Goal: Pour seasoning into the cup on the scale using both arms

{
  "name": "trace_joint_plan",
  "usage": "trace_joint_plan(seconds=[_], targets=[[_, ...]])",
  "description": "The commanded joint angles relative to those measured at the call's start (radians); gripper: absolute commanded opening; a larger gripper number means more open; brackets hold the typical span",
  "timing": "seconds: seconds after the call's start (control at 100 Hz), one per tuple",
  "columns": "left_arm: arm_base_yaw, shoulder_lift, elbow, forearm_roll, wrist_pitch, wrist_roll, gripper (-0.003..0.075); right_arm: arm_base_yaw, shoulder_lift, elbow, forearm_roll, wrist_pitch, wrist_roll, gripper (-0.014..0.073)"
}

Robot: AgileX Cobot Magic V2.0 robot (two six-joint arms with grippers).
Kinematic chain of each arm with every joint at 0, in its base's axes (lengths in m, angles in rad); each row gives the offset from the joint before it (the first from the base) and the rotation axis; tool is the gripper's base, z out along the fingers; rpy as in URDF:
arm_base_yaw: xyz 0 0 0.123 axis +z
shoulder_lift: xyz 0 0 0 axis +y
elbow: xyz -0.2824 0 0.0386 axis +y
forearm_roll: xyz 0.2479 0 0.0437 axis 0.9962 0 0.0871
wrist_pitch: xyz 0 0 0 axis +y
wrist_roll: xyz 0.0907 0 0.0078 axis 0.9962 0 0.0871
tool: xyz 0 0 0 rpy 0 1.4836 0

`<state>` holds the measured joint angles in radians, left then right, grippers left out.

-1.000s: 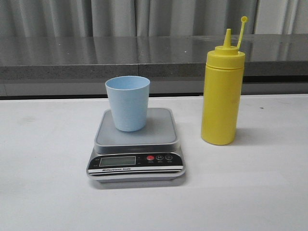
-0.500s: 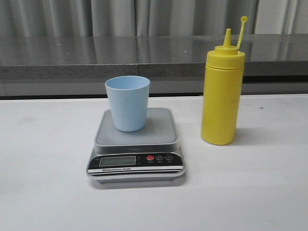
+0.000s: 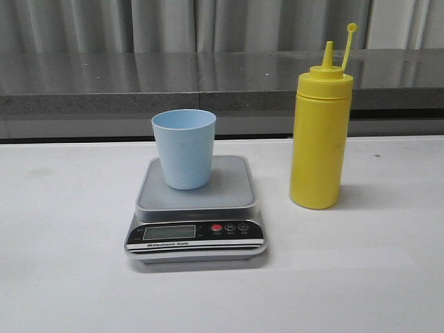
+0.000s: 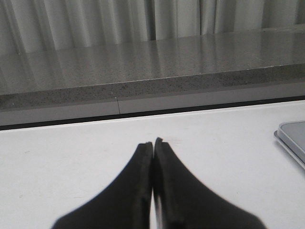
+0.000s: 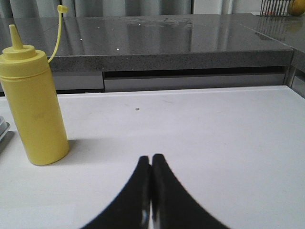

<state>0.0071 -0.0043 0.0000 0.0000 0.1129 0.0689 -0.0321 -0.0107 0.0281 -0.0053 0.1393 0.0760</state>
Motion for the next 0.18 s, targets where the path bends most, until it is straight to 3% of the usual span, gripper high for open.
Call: trace_joint_plan(seconds=[0.0, 0.17], targets=[[-0.001, -0.029, 0.041, 0.000, -0.088, -0.013, -0.0020, -0.005, -0.020, -0.021, -0.007, -0.078, -0.001, -0.0066], [-0.001, -0.029, 0.041, 0.000, -0.088, -0.013, -0.0020, -0.005, -0.020, -0.021, -0.007, -0.078, -0.001, -0.0066]])
